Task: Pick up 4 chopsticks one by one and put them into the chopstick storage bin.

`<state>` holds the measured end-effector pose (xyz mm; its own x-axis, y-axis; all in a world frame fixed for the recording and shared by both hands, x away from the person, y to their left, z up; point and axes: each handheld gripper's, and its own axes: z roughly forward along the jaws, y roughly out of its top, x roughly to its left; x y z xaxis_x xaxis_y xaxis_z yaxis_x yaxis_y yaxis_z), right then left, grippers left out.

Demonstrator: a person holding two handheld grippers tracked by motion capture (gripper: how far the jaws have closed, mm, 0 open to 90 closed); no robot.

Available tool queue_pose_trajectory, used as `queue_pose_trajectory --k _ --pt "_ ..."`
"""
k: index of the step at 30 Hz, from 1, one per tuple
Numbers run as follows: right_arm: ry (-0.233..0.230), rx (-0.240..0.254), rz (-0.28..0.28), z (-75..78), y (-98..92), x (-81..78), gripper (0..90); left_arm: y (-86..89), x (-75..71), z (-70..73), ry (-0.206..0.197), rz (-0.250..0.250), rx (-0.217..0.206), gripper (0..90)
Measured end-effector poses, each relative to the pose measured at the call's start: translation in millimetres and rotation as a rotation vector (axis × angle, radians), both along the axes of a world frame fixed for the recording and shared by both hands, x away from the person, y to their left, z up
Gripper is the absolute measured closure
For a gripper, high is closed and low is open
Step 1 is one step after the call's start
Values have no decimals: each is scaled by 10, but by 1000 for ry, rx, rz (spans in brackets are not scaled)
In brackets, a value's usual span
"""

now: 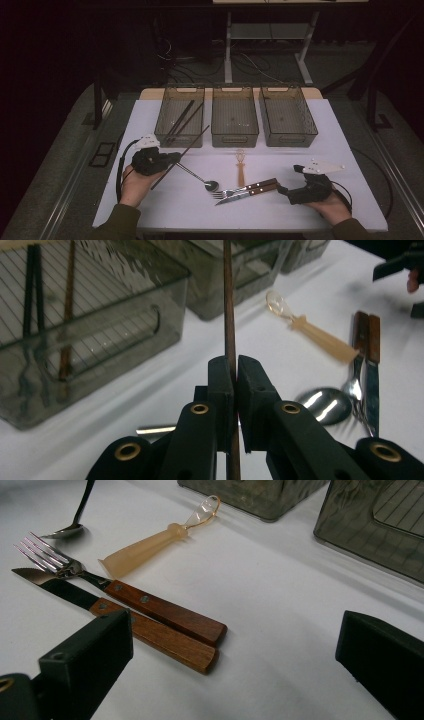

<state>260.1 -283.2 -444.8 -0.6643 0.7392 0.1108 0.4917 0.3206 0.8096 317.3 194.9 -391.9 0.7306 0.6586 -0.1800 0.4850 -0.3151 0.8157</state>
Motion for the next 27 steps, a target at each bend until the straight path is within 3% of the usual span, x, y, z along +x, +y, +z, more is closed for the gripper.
queue_pose_trajectory --k 11,27 --pt "2 1 0 -1 -3 -1 16 35 262 165 -54 63 -66 855" --pt "5 8 -6 1 -13 -3 16 -64 606 269 -86 94 -91 855"
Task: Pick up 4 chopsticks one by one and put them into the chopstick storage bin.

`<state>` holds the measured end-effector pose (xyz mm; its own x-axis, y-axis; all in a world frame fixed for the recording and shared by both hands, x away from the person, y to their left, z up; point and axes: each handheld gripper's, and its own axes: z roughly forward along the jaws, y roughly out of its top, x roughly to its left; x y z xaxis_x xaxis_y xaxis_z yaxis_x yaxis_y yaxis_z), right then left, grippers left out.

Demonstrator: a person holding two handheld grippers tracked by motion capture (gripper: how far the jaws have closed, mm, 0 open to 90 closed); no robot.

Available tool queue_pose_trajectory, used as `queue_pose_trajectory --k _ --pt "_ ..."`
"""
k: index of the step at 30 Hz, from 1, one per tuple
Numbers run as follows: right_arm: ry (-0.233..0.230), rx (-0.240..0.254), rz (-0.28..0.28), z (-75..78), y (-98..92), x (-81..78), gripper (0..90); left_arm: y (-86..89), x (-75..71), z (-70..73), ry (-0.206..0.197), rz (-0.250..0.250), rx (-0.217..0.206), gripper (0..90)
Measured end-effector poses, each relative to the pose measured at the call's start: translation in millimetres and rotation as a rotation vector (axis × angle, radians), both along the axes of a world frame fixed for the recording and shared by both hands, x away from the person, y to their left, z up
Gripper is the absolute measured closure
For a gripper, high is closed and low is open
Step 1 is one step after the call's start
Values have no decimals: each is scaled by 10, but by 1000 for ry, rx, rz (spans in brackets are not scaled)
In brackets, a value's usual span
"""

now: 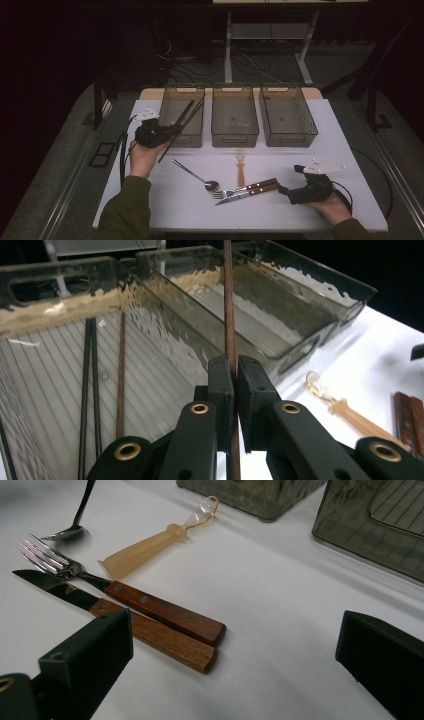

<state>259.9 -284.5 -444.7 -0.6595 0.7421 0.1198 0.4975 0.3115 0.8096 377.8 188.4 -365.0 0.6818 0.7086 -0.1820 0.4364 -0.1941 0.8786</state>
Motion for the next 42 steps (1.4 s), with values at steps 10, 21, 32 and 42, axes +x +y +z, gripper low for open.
queue_pose_trajectory --k 10,21,32,42 --pt "0 3 -1 1 -1 -5 16 -40 270 225 -32 26 18 855" --pt "-1 7 2 5 -2 -10 16 -30 644 327 -44 90 35 855" --pt "0 19 9 8 -2 -8 16 -77 940 149 -31 145 55 855" --pt "-1 25 9 15 -4 -18 16 -60 1015 -45 20 166 108 854"
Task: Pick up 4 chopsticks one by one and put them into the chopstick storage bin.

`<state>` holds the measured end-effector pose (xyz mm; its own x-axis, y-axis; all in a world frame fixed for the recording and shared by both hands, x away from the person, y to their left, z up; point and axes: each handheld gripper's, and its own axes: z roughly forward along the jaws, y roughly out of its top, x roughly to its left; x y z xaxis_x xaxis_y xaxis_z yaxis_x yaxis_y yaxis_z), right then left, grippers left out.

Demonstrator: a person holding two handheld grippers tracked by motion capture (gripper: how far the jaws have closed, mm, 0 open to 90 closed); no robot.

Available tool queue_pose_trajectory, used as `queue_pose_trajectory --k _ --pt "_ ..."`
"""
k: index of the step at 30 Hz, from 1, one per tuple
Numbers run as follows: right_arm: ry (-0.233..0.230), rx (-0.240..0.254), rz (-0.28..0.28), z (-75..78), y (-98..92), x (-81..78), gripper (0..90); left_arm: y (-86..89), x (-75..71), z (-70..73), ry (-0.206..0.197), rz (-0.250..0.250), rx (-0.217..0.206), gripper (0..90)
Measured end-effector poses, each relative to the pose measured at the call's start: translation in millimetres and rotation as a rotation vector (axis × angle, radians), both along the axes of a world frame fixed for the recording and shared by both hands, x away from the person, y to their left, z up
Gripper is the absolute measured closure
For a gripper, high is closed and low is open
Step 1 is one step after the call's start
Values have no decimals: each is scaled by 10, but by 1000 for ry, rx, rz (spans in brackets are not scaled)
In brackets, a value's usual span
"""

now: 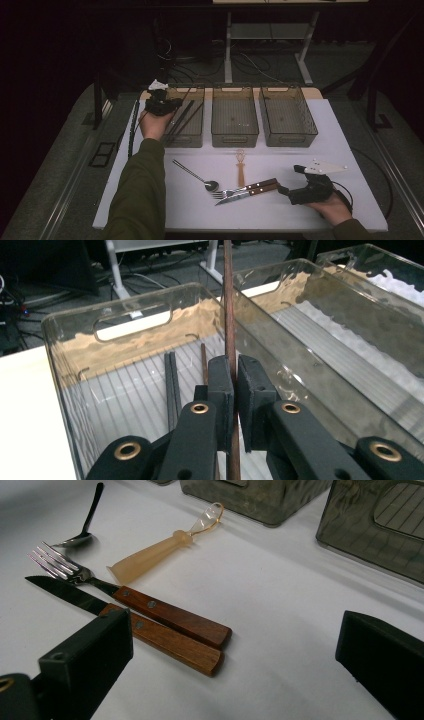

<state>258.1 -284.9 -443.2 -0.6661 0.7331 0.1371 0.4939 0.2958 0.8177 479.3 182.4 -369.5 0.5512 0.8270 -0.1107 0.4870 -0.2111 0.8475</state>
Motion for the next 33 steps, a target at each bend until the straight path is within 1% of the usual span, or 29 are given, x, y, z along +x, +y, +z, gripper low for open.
queue_pose_trajectory --k 2,5,6,7,8,10,11,12,13,16,18,20,24,26,28,31,33 --pt "1 3 -2 0 -2 -4 16 28 -2 -30 13 6 15 854" --pt "0 3 -2 0 -5 -2 16 63 -6 -85 40 17 23 854" --pt "0 3 -2 -1 -5 -1 16 69 -3 -109 55 22 35 853" --pt "0 1 -2 -2 -4 -1 15 75 -4 -131 70 30 59 853" --pt "0 1 -2 -3 -3 -1 16 82 -5 -153 76 41 72 851" --pt "0 1 -3 -3 -2 0 16 104 -5 -151 82 66 57 839" --pt "0 0 -4 -2 -2 0 16 109 3 -149 88 83 60 768" --pt "0 0 -4 -4 0 2 16 116 8 -147 93 90 69 662" --pt "-1 -1 -4 -5 -1 4 16 122 8 -149 96 93 73 601" --pt "0 -2 -5 -6 -2 5 16 144 6 -152 113 94 63 506" --pt "1 -2 -5 -7 -2 6 16 150 1 -147 113 86 53 476" --pt "2 -3 -5 -7 -1 7 16 150 -8 -132 106 80 60 453" --pt "3 -3 -6 -9 -1 11 16 126 -31 -84 81 63 26 422" --pt "2 -4 -6 -8 -1 11 16 108 -52 -55 68 44 28 399" --pt "1 -4 -6 -7 -1 9 16 85 -79 -27 59 26 23 397" --pt "1 -4 -6 -7 -1 8 16 53 -125 19 44 -6 33 384" --pt "0 -4 -6 -6 -1 7 16 36 -155 52 41 -32 26 371"
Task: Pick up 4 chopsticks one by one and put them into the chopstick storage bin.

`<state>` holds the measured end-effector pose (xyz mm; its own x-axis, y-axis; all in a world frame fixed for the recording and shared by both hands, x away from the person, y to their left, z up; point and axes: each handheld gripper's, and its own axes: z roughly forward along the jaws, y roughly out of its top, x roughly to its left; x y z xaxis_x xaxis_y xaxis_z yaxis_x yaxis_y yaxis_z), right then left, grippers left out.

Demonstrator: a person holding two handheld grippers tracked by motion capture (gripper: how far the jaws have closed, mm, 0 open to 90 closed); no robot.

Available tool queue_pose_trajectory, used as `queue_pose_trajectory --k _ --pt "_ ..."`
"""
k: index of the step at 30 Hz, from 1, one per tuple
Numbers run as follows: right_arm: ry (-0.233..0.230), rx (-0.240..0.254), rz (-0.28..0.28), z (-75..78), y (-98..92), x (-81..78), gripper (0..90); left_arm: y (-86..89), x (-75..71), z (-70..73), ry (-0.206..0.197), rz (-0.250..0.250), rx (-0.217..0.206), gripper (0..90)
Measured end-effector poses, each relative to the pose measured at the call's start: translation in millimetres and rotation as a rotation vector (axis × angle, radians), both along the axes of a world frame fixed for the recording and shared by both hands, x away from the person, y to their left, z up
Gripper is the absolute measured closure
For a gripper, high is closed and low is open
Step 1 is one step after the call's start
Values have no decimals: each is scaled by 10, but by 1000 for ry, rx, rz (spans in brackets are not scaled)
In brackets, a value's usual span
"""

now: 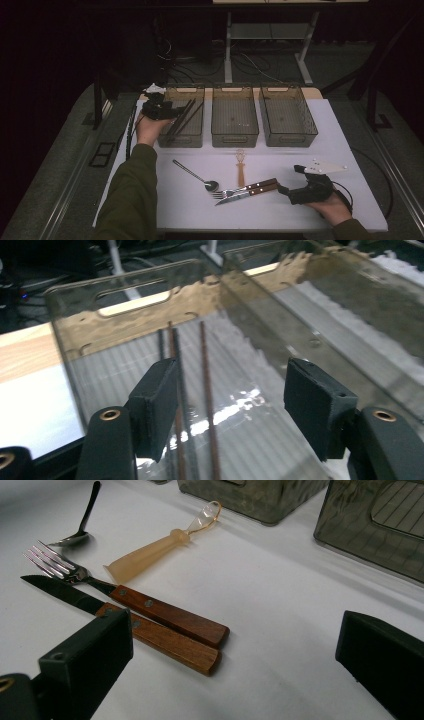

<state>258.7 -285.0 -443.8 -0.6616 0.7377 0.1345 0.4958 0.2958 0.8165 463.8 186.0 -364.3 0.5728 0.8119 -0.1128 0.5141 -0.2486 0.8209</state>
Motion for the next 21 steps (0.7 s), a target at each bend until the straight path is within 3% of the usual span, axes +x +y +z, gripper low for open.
queue_pose_trajectory --k 6,9,21 --pt "-1 0 -2 1 -1 5 16 -57 -138 122 -30 -65 -21 331" --pt "-2 -1 -3 1 0 9 16 -87 -225 160 -25 -98 -40 305" --pt "-3 3 -4 6 -6 20 16 -166 -589 97 -51 -183 -41 262"
